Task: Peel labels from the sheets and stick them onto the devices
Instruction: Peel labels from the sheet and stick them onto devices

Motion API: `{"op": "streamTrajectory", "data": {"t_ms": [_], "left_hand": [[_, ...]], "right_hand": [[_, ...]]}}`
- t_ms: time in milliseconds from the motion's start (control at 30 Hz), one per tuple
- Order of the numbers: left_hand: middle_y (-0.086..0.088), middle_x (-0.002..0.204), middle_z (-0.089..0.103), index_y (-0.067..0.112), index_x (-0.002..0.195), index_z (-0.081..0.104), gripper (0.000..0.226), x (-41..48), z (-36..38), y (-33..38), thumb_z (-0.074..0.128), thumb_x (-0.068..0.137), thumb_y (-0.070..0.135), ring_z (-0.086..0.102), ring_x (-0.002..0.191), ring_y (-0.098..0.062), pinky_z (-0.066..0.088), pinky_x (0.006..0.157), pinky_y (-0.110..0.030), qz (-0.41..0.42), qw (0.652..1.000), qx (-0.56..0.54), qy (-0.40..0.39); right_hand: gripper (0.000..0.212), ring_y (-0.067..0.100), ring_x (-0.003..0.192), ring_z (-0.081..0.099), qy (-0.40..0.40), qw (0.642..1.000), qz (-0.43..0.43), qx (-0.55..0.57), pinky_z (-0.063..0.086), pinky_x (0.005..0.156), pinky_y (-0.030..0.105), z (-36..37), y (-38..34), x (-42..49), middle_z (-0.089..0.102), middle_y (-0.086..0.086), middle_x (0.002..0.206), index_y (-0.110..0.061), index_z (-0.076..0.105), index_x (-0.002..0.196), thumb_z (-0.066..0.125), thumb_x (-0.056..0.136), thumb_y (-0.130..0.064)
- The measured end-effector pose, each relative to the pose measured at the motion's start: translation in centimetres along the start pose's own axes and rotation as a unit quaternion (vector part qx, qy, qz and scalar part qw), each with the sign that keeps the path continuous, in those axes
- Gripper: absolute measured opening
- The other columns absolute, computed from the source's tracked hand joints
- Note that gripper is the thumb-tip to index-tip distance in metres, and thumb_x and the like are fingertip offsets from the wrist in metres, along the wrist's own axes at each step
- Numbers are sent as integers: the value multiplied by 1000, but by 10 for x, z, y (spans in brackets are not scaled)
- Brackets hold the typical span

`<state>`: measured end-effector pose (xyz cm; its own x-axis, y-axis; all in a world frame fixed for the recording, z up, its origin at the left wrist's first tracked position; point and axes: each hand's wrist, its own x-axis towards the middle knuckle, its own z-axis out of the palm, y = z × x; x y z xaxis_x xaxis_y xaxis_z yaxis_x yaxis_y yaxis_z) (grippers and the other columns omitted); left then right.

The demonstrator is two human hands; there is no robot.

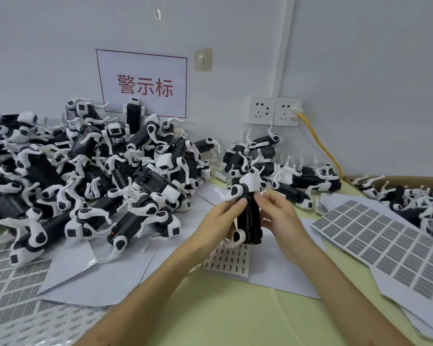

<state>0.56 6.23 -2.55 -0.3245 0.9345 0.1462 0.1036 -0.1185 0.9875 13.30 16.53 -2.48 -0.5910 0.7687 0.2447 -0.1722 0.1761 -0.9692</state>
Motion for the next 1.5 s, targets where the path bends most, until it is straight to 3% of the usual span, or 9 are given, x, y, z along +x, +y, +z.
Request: {"op": "streamTrajectory", "data": {"t_ms": [167,267,500,600,733,933,1000,1167,1500], "left_hand": [[-7,119,74,19,130,69,43,7,-10,0,51,105,50,61,94,-25,38,57,-21,-53,995,-86,14],[-11,127,73,13,134,66,52,9,-21,6,52,102,51,69,103,-27,42,65,-27,-75,980,-177,47],[-7,88,75,15,91,77,18,13,-51,9,76,81,31,74,68,-17,51,46,-21,-79,938,-328,83],[-4,73,63,23,68,76,12,14,-48,9,80,79,25,62,53,-14,46,41,-22,-97,931,-339,94],[-4,78,58,17,79,67,25,14,-47,6,84,76,35,56,68,-18,37,60,-28,-86,936,-328,91],[0,77,75,23,61,76,41,9,-51,8,71,86,55,74,77,-21,46,84,-37,-74,949,-301,50],[-4,88,77,20,68,77,41,9,-50,7,75,82,58,71,88,-29,47,94,-42,-103,947,-301,36],[-5,103,77,22,108,79,43,6,-45,7,71,87,58,73,81,-24,56,69,-34,-99,934,-337,-62],[-6,101,71,17,118,72,44,6,-38,7,64,95,54,70,76,-26,57,68,-35,-74,926,-363,-75]], "right_hand": [[8,19,84,64,-26,998,-33,-42,52,77,35,-1,-3,-2,72,5,98,-15,70,102,63,100,-13],[24,11,96,67,-24,992,-60,-108,54,76,24,-1,-2,1,71,-4,113,-29,71,115,69,96,-16],[38,15,94,63,33,921,59,-384,51,88,38,-14,24,6,62,-7,103,-30,51,124,70,94,-38],[44,12,95,65,5,935,100,-341,52,86,35,-11,27,7,69,-12,95,-35,48,125,74,90,-41],[48,10,76,68,-16,962,82,-260,53,70,23,-3,26,4,70,-9,74,-30,57,124,80,85,-12],[39,13,75,66,37,976,-41,-208,58,82,33,-4,16,3,66,7,106,-30,69,110,73,88,3],[40,13,76,66,46,980,-73,-179,58,78,28,-8,11,4,68,8,109,-31,72,108,72,88,4],[41,2,77,63,62,975,-103,-189,53,75,26,-10,9,5,71,-7,90,-35,72,104,72,88,3],[32,14,119,39,128,896,-163,-392,34,100,29,-1,17,2,46,-5,124,-32,71,116,81,85,-36]]}}
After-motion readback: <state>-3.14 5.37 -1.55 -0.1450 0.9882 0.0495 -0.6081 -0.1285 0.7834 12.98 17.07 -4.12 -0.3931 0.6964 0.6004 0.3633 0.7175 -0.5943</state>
